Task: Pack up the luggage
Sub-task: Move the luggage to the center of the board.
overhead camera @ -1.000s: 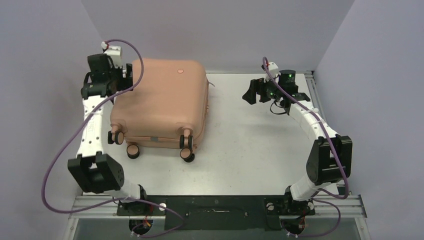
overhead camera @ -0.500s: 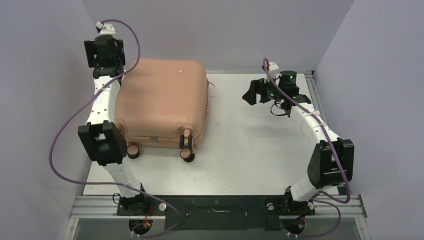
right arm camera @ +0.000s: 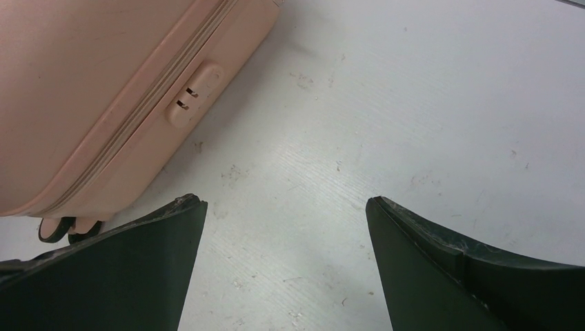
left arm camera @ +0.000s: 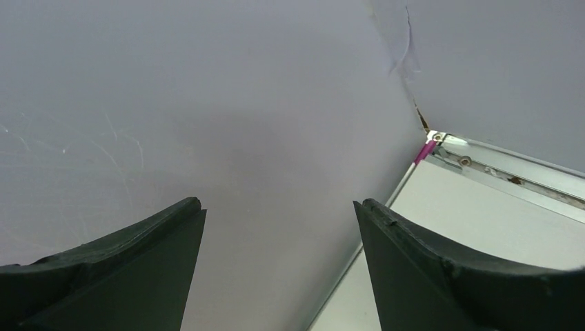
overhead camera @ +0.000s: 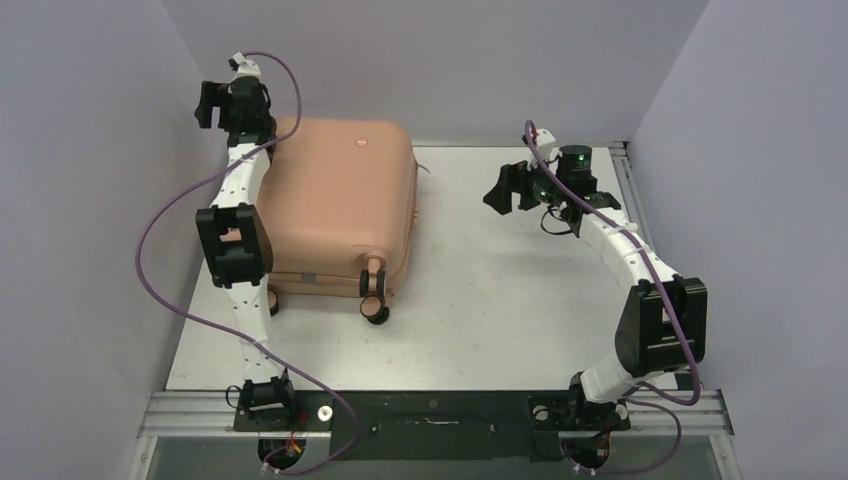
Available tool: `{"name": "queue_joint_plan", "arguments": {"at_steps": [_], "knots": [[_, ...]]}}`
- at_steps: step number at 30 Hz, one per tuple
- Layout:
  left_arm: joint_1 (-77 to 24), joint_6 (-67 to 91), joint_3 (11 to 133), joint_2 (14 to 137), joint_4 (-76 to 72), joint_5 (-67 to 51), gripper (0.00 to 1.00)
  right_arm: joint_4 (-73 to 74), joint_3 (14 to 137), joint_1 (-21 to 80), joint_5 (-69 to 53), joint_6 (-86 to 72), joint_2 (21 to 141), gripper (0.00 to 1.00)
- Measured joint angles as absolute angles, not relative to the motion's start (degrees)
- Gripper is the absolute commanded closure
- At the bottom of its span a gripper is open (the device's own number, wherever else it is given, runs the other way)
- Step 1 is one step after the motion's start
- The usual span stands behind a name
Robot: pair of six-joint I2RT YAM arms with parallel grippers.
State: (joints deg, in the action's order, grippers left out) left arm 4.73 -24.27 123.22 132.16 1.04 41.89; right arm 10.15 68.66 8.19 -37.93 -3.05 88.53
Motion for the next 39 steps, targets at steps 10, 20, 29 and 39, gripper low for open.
{"name": "queue_joint_plan", "arguments": {"at_steps": [10, 20, 29, 39], "knots": [[3.95, -29.87, 124.03, 135.04, -4.56, 41.12, 0.28, 9.93, 68.49, 7.86, -38.65, -2.20, 88.60, 0.10], [1.48, -29.23, 124.20, 135.04, -1.13, 27.57, 0.28, 12.56, 72.27, 4.14, -37.74, 4.62, 88.75, 0.10], [-8.91, -28.16, 134.34, 140.00, 6.96, 18.06, 0.33, 14.24, 71.88, 1.30, -36.56, 9.10, 87.29, 0.10], [-16.62, -23.70, 132.35, 141.05, 15.16, 4.89, 0.27, 25.41, 69.56, 1.28, -43.92, 27.57, 83.59, 0.10]]}}
